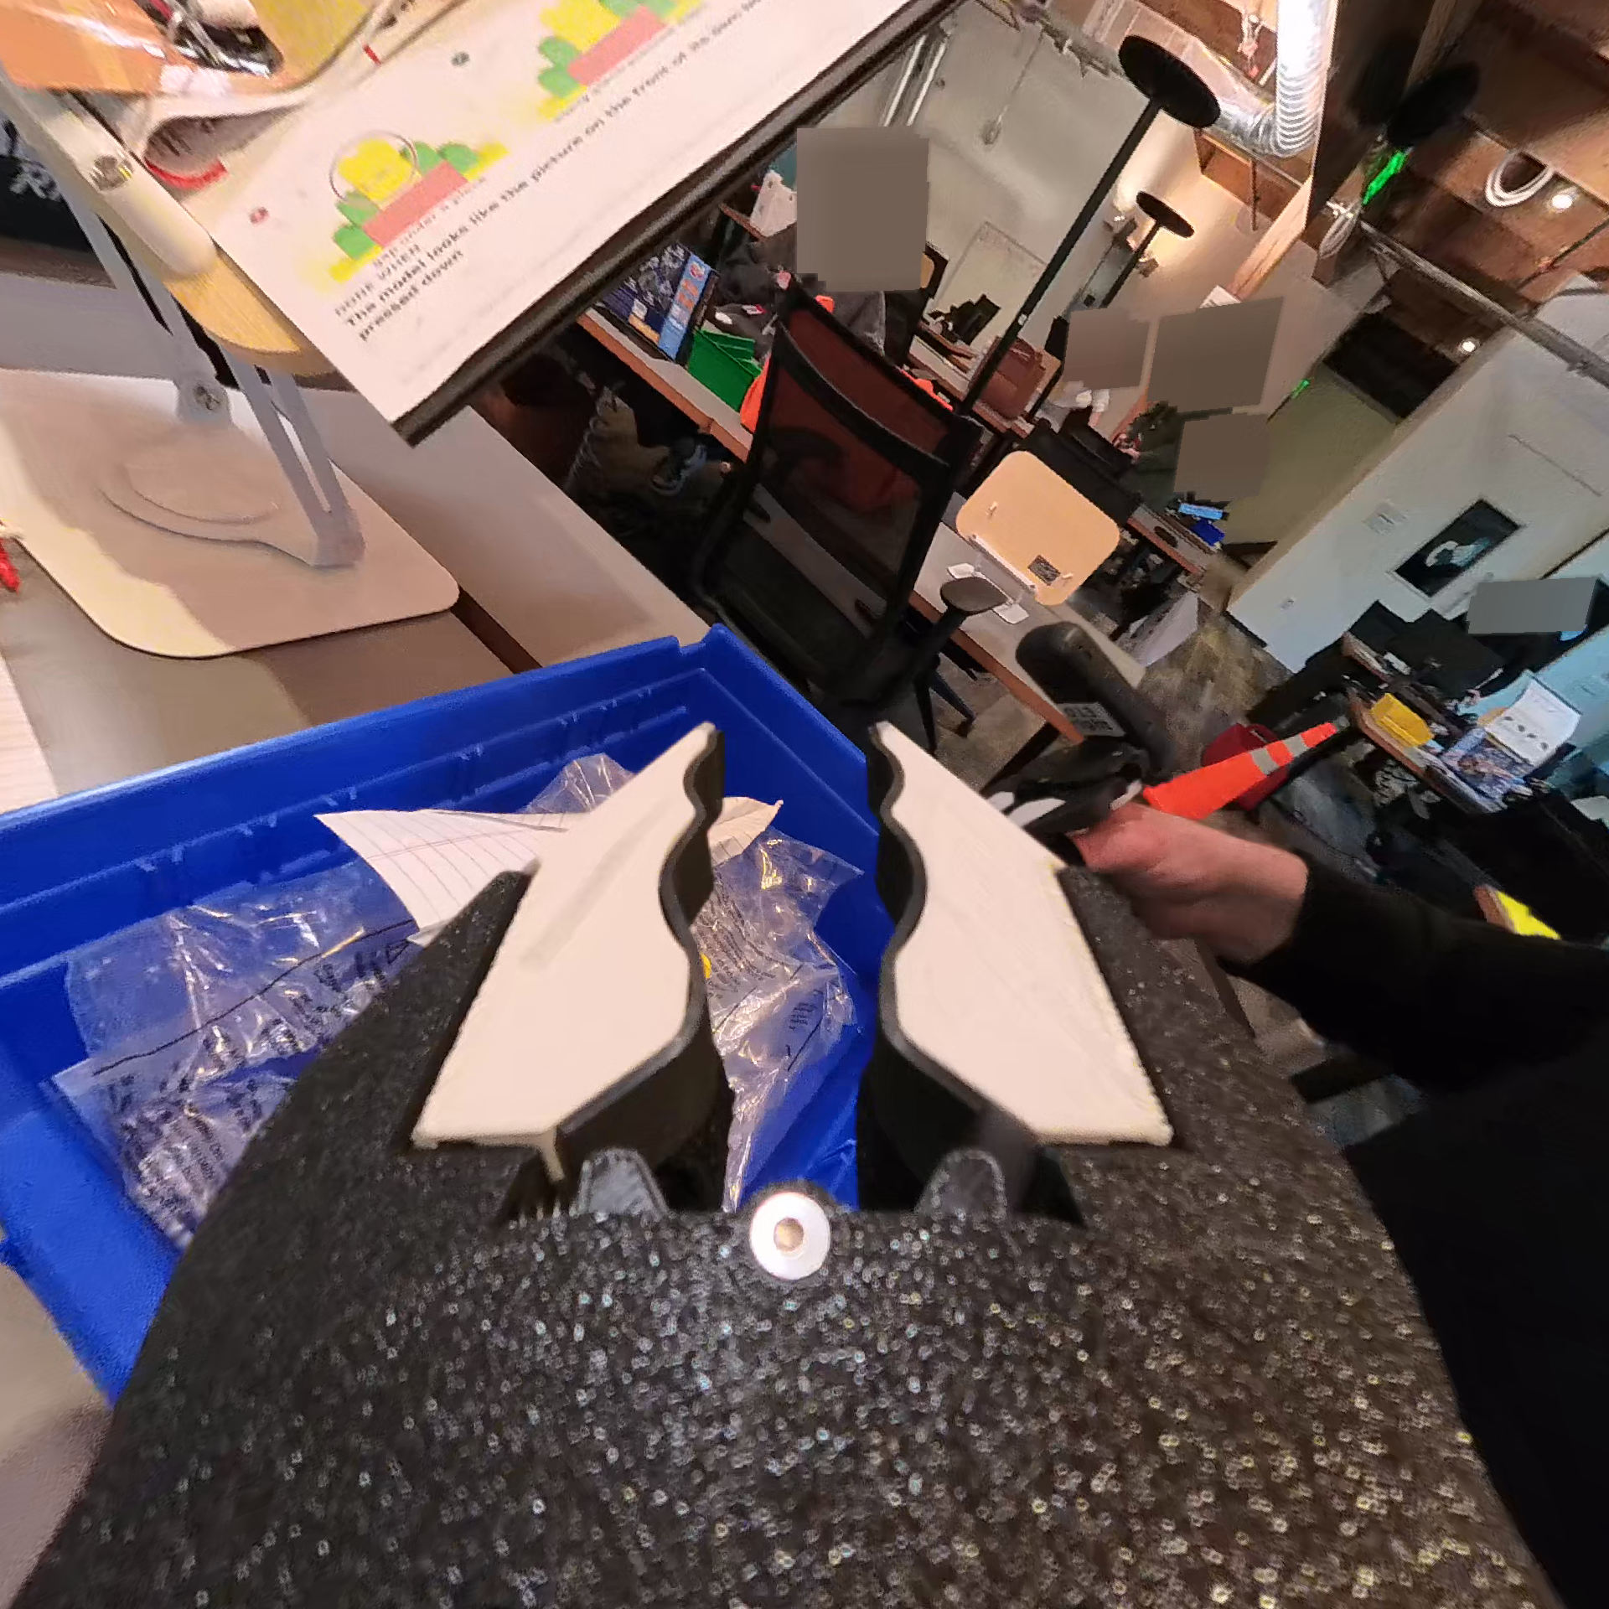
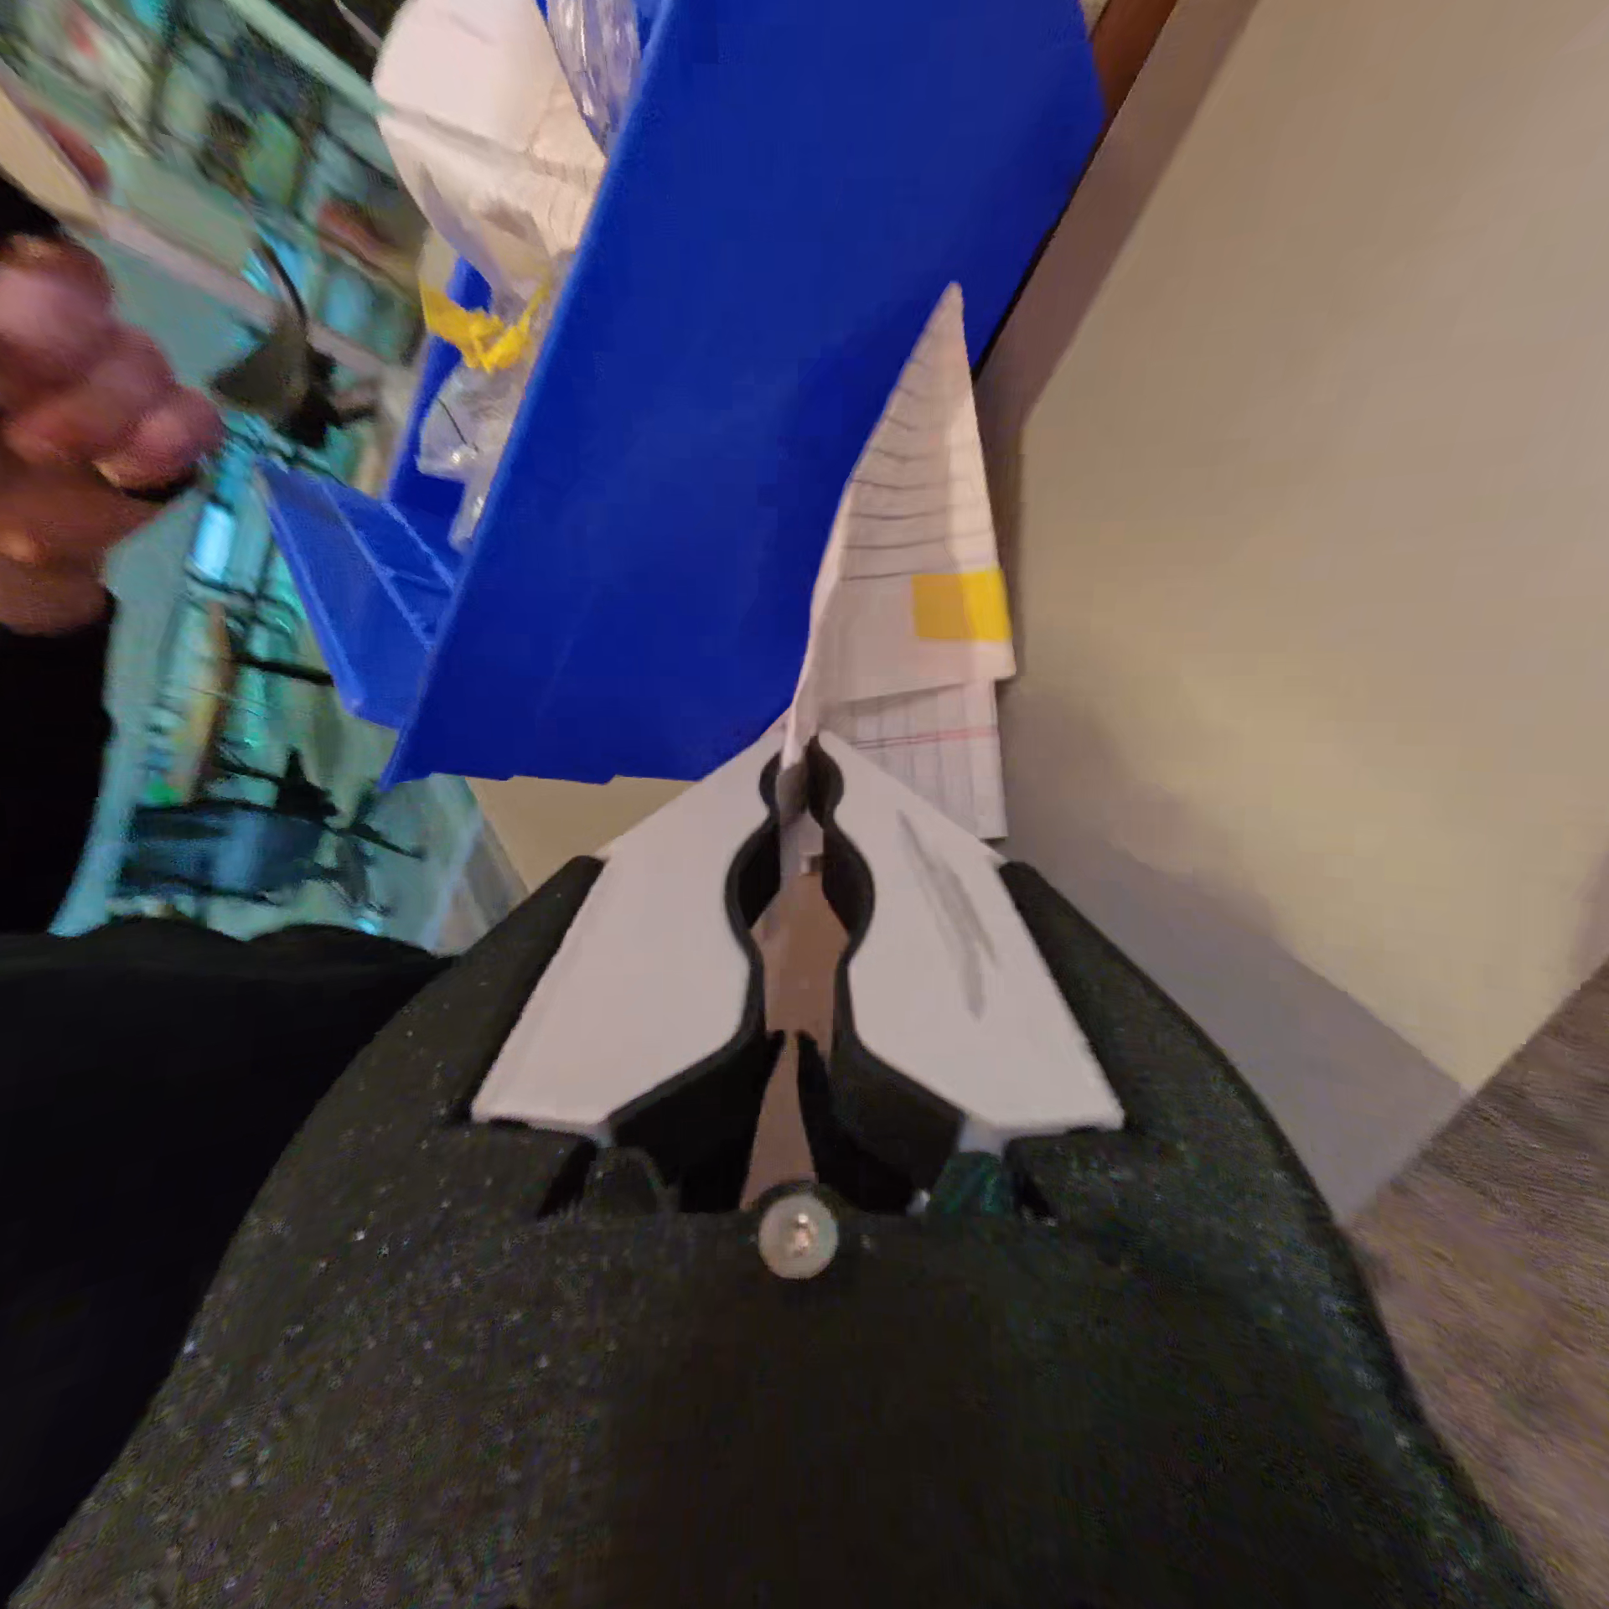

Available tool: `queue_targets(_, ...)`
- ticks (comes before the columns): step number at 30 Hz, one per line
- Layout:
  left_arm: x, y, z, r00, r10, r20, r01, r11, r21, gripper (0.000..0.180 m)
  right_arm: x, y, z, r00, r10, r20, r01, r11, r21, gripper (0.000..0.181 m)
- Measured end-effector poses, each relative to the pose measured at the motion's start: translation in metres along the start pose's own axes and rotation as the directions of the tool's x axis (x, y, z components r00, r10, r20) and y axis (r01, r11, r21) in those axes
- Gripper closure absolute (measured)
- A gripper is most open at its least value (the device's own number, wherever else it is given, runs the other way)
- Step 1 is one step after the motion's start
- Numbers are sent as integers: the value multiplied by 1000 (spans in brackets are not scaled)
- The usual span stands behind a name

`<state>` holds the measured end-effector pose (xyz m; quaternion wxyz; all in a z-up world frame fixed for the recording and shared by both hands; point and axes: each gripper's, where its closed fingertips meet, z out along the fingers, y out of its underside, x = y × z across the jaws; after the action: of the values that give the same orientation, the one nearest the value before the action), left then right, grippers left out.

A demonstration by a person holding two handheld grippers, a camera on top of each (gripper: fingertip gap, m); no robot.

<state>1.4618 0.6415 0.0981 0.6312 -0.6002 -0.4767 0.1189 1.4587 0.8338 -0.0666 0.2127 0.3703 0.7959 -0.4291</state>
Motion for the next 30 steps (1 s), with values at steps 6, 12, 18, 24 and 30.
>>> queue_targets(6,-1,-1,-10,999,35,-7,-35,999,-10,149,-14,-40,-51,999,-40,-35,45,986,162,181)
queue_targets(12,-10,-10,-44,999,22,24,-23,998,52,149,-106,-103,-79,904,-414,103,416,910,5,181)
queue_targets(18,-21,-3,-69,996,14,87,-20,997,78,148,-134,-97,0,761,-581,288,649,692,-317,181)
queue_targets(24,-30,-2,-121,979,32,201,-54,993,107,144,-110,-106,36,680,-713,170,693,550,-466,105)
queue_targets(30,-39,-8,-225,932,67,357,-122,984,134,122,-226,-137,39,511,-842,171,858,489,-156,95)
